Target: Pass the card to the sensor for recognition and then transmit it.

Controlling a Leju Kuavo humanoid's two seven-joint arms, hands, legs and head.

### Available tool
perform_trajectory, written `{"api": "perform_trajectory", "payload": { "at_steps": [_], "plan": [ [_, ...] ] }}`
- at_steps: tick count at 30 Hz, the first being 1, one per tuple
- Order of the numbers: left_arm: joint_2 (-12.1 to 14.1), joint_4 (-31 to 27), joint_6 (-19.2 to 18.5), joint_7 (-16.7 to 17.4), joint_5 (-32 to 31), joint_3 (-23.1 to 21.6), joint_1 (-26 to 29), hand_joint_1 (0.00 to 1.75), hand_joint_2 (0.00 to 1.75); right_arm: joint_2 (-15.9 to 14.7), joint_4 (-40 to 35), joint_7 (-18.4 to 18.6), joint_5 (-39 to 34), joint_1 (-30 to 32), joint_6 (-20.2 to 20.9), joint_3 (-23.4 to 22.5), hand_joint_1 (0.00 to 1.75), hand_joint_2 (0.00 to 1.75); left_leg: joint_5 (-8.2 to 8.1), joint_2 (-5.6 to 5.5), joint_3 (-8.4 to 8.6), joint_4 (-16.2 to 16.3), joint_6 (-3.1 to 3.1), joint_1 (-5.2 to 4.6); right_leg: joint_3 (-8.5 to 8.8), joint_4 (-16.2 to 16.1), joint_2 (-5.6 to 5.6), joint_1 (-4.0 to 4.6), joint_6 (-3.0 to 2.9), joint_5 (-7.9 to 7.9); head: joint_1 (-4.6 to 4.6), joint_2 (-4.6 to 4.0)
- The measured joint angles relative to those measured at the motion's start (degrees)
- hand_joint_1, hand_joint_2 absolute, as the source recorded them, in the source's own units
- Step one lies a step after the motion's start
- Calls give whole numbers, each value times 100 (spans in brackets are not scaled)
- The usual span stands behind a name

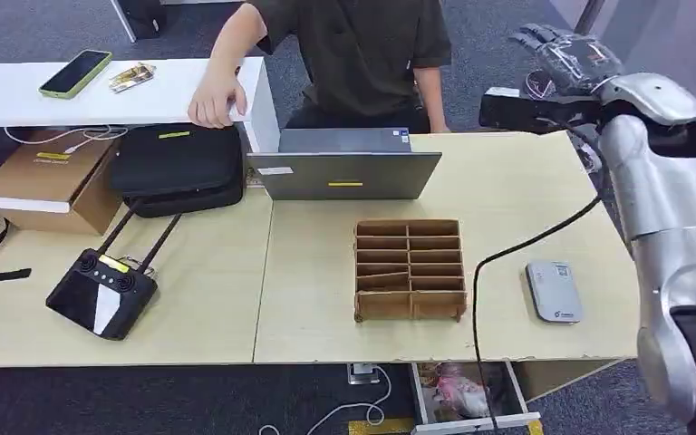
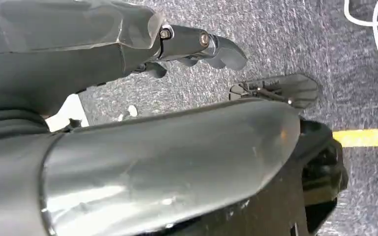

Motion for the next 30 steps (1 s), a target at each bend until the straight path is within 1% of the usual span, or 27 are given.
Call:
{"api": "perform_trajectory", "payload": {
  "at_steps": [4,5,7,8,12,13,16,20,21,26,30],
  "plan": [
    [9,0,17,-11,28,63,7,0,0,-30,129,177,-1076,-148,192,105,0,175,0,0,3,0,0,3,0,-1,0,1,0,0,0,0],
    [9,0,24,-13,28,83,7,0,0,-46,144,227,-1401,-141,196,144,0,175,1,0,3,0,0,4,0,-1,-1,1,0,0,2,0],
    [9,0,35,-24,28,125,14,0,0,-90,148,293,-1805,-118,137,221,0,175,1,-2,3,0,0,5,0,0,-4,1,0,0,2,0],
    [9,0,42,-26,28,135,20,0,0,-111,148,343,-1916,-102,74,262,0,175,1,-2,3,0,0,5,1,0,-2,1,0,0,0,0],
    [9,0,44,-26,28,146,21,0,0,-185,96,507,-1958,54,-164,369,0,175,1,5,6,1,0,4,0,0,3,2,0,1,0,0],
    [9,0,44,-26,28,146,22,0,0,-223,61,540,-1962,110,-199,387,0,0,1,3,5,1,0,4,0,0,0,2,0,1,0,0],
    [9,0,57,-26,9,146,29,0,0,-337,-55,649,-2089,279,-208,417,0,0,1,0,3,1,0,3,1,0,-1,2,1,1,0,0],
    [9,0,57,-26,-26,146,26,0,0,-461,-221,689,-2181,514,-249,417,0,0,0,4,4,1,0,2,1,-1,2,2,1,1,0,0],
    [9,0,57,-26,-29,146,27,0,0,-483,-262,688,-2192,566,-273,417,0,175,0,4,4,1,0,2,0,-1,2,2,1,1,0,0],
    [9,0,57,-26,-75,146,26,0,0,-522,-416,724,-2196,733,-440,415,0,175,0,4,5,1,0,4,0,0,3,2,1,1,0,0],
    [9,0,57,-26,-103,146,26,0,0,-542,-488,798,-2152,778,-457,413,0,175,0,4,5,1,0,4,0,0,3,2,1,1,-2,0]
  ]
}}
